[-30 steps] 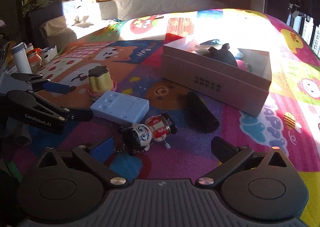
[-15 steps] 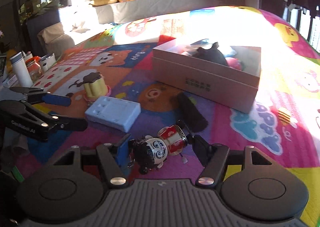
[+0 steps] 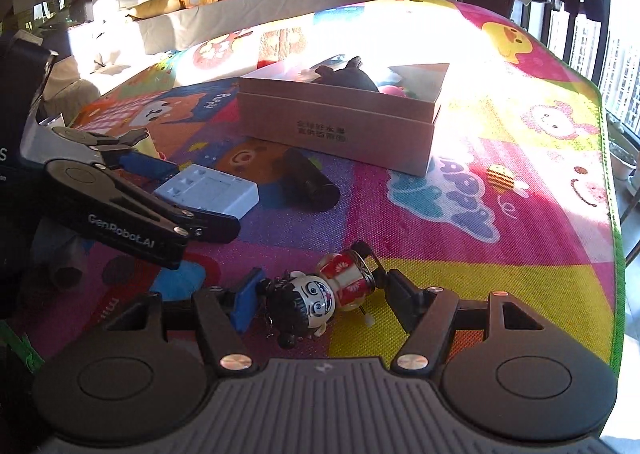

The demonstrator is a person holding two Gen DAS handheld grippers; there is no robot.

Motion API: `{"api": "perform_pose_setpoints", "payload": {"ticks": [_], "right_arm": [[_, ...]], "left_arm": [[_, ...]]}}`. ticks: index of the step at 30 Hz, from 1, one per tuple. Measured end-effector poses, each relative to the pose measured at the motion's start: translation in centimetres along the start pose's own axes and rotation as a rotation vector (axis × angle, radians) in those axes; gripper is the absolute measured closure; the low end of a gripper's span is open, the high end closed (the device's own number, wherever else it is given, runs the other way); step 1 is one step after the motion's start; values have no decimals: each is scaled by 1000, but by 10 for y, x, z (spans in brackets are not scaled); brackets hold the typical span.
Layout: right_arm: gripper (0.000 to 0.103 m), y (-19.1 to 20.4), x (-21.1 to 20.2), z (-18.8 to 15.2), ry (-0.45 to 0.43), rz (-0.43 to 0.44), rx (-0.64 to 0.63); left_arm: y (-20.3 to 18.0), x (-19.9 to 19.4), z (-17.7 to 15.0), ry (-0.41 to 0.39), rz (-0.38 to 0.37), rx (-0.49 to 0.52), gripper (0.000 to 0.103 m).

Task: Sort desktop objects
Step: 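Grasp the red-and-white doll figurine on the mat with the right gripper, then grasp and lift the white card reader with the left gripper while the right lifts the doll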

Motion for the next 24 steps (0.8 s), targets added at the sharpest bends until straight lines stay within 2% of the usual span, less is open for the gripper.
{"api": "perform_pose_setpoints", "payload": {"ticks": [2, 3, 4, 9, 10, 12, 19, 24], "right_arm": [[33, 0, 0, -1, 0, -1, -7], [27, 0, 0, -2, -2, -2, -9], [25, 0, 1, -3, -2, -1, -9], [25, 0, 1, -2, -4, 1, -12], [25, 0, 1, -2, -3, -1, -14], [38, 1, -1, -1, -3, -3, -19], [39, 4, -14, 7, -9, -17, -58], [39, -1, -44, 32, -72, -32, -96]], "left_arm": [[0, 0, 1, -4, -9, -4, 0], [0, -1, 1, -8, -15, -5, 1], [0, -2, 0, -13, -18, -6, 5], [2, -16, -9, -27, -45, -15, 5], [3, -20, -12, -27, -47, -14, 5], [4, -31, -20, -28, -53, -14, 5], [7, -71, -32, -58, -65, -11, 5], [7, -100, -11, -137, -67, 27, 5]]}}
Point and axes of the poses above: each gripper's, at about its wrist camera, not at the fingertips, and x roughly the way its jaws point, y to its left, z to its top, the point moved 7 cm from there along x, roughly the way its jaws point, and after that the axes turned 2 degrees about -y, right-handed, at the moved point
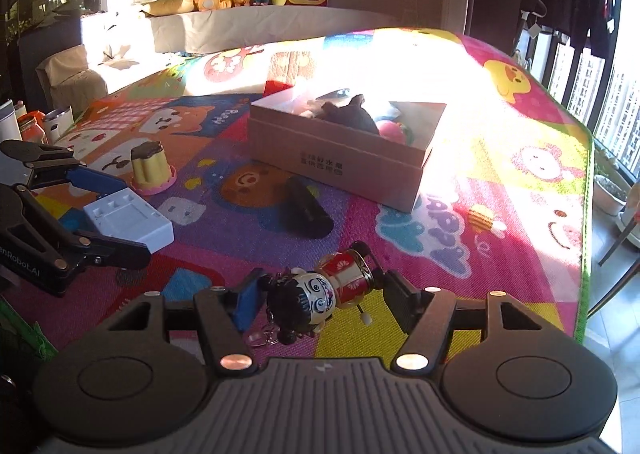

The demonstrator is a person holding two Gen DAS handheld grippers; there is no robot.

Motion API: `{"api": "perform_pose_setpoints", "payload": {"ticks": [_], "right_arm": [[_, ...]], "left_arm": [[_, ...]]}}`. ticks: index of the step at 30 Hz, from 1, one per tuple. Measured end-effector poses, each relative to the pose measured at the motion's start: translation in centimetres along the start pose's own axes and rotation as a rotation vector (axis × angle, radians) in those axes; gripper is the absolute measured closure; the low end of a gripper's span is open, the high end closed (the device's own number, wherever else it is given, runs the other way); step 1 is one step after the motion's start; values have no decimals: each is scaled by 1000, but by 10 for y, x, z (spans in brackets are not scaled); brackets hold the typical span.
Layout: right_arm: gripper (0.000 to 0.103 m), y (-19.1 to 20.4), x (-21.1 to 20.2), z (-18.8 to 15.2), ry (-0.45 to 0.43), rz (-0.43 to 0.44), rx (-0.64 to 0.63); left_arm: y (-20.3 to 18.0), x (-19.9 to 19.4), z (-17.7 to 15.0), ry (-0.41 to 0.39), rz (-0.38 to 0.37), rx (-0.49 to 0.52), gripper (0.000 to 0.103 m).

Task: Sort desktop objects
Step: 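Grasp and lift the white card reader with the left gripper while the right lifts the doll, then drop the card reader into the white box with the left gripper while the right drops the doll in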

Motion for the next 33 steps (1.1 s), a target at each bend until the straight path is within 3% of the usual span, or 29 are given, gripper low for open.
{"api": "perform_pose_setpoints", "payload": {"ticks": [6, 10, 16, 18, 21, 23, 26, 29, 33], "right_arm": [[39, -22, -45, 65, -150, -16, 16], [38, -42, -62, 115, -241, -19, 65], [38, -74, -7, 177, -252, -27, 143], [38, -83, 22, 197, -276, -69, 137], [25, -98, 49, 210, -268, -104, 192], [25, -102, 47, 204, -287, -87, 213], [21, -105, 39, 180, -313, -121, 208], [21, -99, 42, 142, -256, -137, 182], [20, -74, 51, 97, -155, -96, 131]], "left_arm": [[-4, -7, 72, -176, 6, 71, 5], [2, 17, 120, -241, -27, 47, 5], [28, 83, 178, -297, -18, -69, 5], [34, 106, 185, -261, -37, -90, 4], [48, 107, 177, -240, -19, -104, 3], [58, 93, 162, -250, 2, -106, 1], [71, 73, 133, -222, 33, -118, 1], [74, 57, 97, -176, 60, -102, 1], [81, 38, 51, -127, 111, -121, 1]]}}
Point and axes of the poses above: each gripper's, at about its wrist camera, not at the fingertips, and x roughly the way its jaws point, y to its left, z to its top, the point moved 7 cm from there along x, roughly the way its jaws point, and after that the axes turned 2 degrees about -y, right-handed, at the moved point
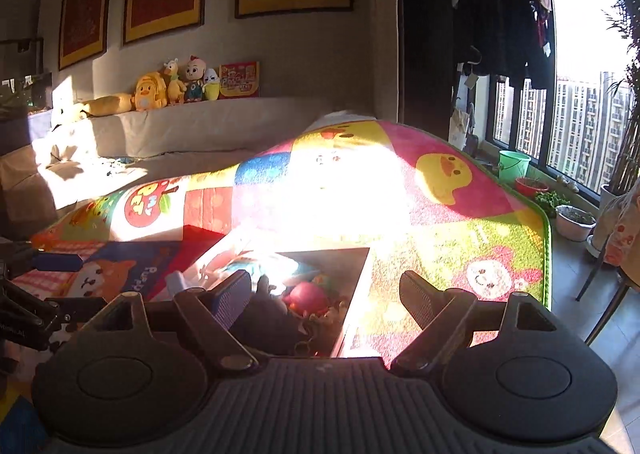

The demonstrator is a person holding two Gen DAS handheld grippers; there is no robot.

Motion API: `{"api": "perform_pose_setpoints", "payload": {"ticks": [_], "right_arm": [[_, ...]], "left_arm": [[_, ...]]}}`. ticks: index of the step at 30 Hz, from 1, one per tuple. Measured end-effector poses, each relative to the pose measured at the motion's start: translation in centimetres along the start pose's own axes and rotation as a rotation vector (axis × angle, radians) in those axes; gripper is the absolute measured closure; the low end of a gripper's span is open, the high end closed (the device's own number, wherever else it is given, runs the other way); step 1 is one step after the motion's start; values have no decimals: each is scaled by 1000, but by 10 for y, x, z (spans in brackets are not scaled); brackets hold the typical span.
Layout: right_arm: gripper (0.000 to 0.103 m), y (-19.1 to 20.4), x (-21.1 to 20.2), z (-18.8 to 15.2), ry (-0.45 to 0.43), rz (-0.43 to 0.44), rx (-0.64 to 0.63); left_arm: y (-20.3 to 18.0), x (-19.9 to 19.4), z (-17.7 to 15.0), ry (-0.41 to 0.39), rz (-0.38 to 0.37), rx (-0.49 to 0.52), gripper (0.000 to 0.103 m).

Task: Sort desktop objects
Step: 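Drop the card reader into the white box with the left gripper while the right drops the doll in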

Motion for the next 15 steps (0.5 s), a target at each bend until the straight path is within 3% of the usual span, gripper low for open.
{"api": "perform_pose_setpoints", "payload": {"ticks": [6, 9, 12, 15], "right_arm": [[15, 52, 7, -57, 136, 68, -105], [17, 74, 10, -52, 110, 80, -134], [44, 93, 18, -30, 41, 81, -167], [48, 111, 35, -8, 3, 107, -163]], "left_arm": [[36, -18, -43, 67, 64, -163, 1], [45, -23, -54, 77, 98, -207, 1], [44, -26, -60, 66, 97, -228, 1], [35, -26, -64, 64, 64, -231, 1]]}}
Point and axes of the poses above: each gripper's, at about its wrist camera, not at the fingertips, and x roughly the way its jaws point, y to its left, z to its top, the point moved 7 cm from there along x, roughly the way its jaws point, and after that the axes turned 2 degrees about -y, right-handed, at the moved point
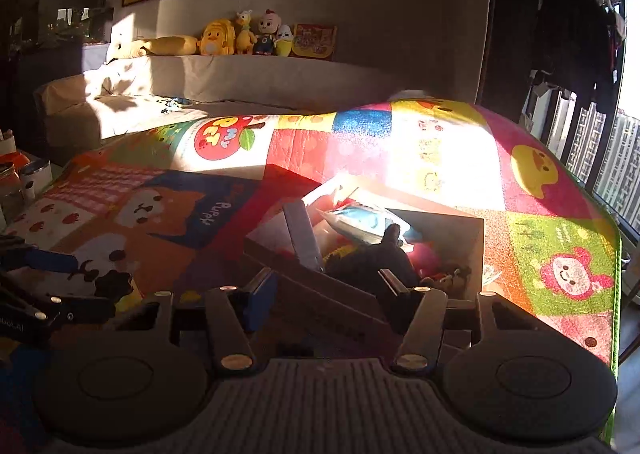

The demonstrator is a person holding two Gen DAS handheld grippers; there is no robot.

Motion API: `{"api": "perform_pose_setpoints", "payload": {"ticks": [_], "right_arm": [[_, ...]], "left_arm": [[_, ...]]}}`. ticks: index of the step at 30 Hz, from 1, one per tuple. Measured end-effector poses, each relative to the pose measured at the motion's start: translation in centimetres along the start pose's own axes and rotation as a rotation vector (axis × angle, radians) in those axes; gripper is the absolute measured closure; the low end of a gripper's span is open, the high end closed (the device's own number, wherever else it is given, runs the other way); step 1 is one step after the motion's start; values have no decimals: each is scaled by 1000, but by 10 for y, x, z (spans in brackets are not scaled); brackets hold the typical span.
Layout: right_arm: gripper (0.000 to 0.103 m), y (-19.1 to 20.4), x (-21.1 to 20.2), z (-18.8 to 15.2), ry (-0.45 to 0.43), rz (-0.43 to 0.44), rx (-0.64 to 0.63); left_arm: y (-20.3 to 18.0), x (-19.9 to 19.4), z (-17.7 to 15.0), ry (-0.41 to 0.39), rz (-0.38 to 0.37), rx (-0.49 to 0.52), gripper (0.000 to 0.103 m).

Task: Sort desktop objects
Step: 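Drop the card reader into the white box with the left gripper while the right drops the doll in, then grasp the black cylinder with the right gripper while the left moves to the gold cup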

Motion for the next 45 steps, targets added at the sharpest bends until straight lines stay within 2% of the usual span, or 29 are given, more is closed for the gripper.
{"api": "perform_pose_setpoints", "payload": {"ticks": [2, 5, 6, 9, 12, 14, 16, 19, 25, 31, 35, 38, 40, 42, 43, 44, 45], "right_arm": [[51, 9, 18, 10, -2, -6, -31], [59, 14, 47, 14, 54, -6, -68], [64, 12, 56, 15, 66, -25, -93], [64, -10, 72, 24, 32, -143, -161], [64, -58, 78, 37, 48, -224, -35], [64, -91, 70, 39, 49, -275, 72], [64, -108, 57, 36, 38, -301, 116], [64, -109, 33, 17, 49, -258, 122], [64, -67, 5, -25, 104, -116, 68], [64, -39, 0, -49, 168, 25, 132], [63, -13, 4, -77, 236, 63, 21], [63, -11, 4, -90, 255, 0, -70], [60, -21, 4, -93, 240, -116, -132], [58, -39, 6, -93, 231, -271, -165], [56, -45, 5, -92, 230, -287, -136], [53, -51, 4, -92, 233, -268, -74], [41, -53, 2, -91, 231, -244, -23]], "left_arm": [[-4, 1, -4, 6, -16, 8, 1], [-6, -1, -7, 5, -30, 11, 1], [-4, -3, -7, 2, -30, 9, 1], [1, -7, -6, -7, -23, -4, 1], [6, -7, -6, -8, -17, -16, 0], [8, -5, -8, -1, -18, -21, 0], [7, -2, -9, 6, -20, -19, 0], [4, 1, -10, 9, -24, -15, 0], [-5, 5, -15, 26, -26, 5, 0], [-6, 4, -17, 25, -15, 9, 0], [-5, 5, -17, 28, -15, 4, 0], [-5, 5, -17, 30, -16, 0, 0], [-5, 5, -18, 32, -16, -2, 0], [-5, 6, -18, 34, -16, -1, 0], [-5, 6, -18, 34, -17, 0, 0], [-5, 6, -18, 34, -16, -1, 0], [-6, 6, -18, 35, -16, -1, 0]]}}
Point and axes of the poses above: each gripper's, at about its wrist camera, not at the fingertips, and x roughly the way its jaws point, y to its left, z to its top, the point moved 7 cm from there along x, roughly the way its jaws point, and after that the axes turned 2 degrees about -y, right-handed, at the moved point
